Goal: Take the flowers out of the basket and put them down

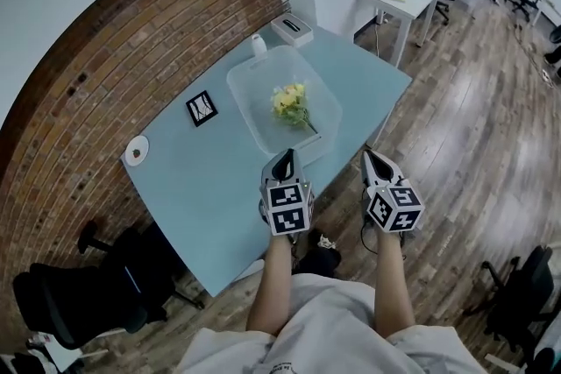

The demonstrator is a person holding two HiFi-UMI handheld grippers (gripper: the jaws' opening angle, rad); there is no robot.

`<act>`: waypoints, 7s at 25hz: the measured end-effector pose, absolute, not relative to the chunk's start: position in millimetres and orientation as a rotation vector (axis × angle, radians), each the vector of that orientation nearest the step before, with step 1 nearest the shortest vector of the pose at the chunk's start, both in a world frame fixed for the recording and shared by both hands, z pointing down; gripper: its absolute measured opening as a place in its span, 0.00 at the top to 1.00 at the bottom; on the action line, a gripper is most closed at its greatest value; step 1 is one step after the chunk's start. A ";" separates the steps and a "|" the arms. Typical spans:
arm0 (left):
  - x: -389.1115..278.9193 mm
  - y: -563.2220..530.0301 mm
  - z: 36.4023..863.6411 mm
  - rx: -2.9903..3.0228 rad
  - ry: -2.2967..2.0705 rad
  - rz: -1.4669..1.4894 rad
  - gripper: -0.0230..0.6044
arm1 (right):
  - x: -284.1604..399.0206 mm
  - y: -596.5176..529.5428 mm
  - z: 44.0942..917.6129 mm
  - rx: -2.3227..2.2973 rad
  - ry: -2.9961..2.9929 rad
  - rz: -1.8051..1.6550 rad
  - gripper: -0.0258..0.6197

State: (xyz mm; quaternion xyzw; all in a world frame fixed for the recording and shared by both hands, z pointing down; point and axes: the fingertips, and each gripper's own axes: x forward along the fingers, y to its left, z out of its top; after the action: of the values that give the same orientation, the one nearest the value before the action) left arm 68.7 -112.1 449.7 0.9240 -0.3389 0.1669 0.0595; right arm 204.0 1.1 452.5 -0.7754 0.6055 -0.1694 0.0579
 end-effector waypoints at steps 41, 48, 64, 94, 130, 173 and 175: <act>64.0 -373.8 467.0 2.588 -1.339 0.691 0.93 | 210.8 -349.0 539.0 -2.222 2.528 -0.997 0.93; 71.7 -392.3 472.0 2.553 -1.336 0.702 0.93 | 205.7 -347.9 594.6 -2.306 2.563 -1.225 0.92; 64.1 -420.0 477.3 2.443 -1.418 0.655 0.93 | 184.1 -314.2 672.2 -2.142 2.679 -1.803 0.18; -13.0 -413.6 471.8 2.228 -1.695 0.543 0.93 | 192.6 -326.1 712.4 -2.277 2.592 -1.894 0.81; -15.4 -312.2 399.0 2.529 -1.517 0.374 0.93 | 147.9 -318.2 446.3 -2.187 2.565 -0.717 0.82; 193.6 -330.1 401.2 2.468 -1.647 0.386 0.93 | 377.6 -343.3 471.9 -2.056 2.448 -0.815 0.82; 203.0 -329.3 403.8 2.467 -1.637 0.400 0.93 | 379.8 -342.4 489.8 -2.052 2.460 -0.870 0.82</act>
State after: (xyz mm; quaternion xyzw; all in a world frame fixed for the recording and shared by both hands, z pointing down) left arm 203.0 -329.3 403.8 0.8233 -0.5463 0.1334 0.0767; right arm 379.8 -342.4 489.8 -0.6156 0.7382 -0.2610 -0.0889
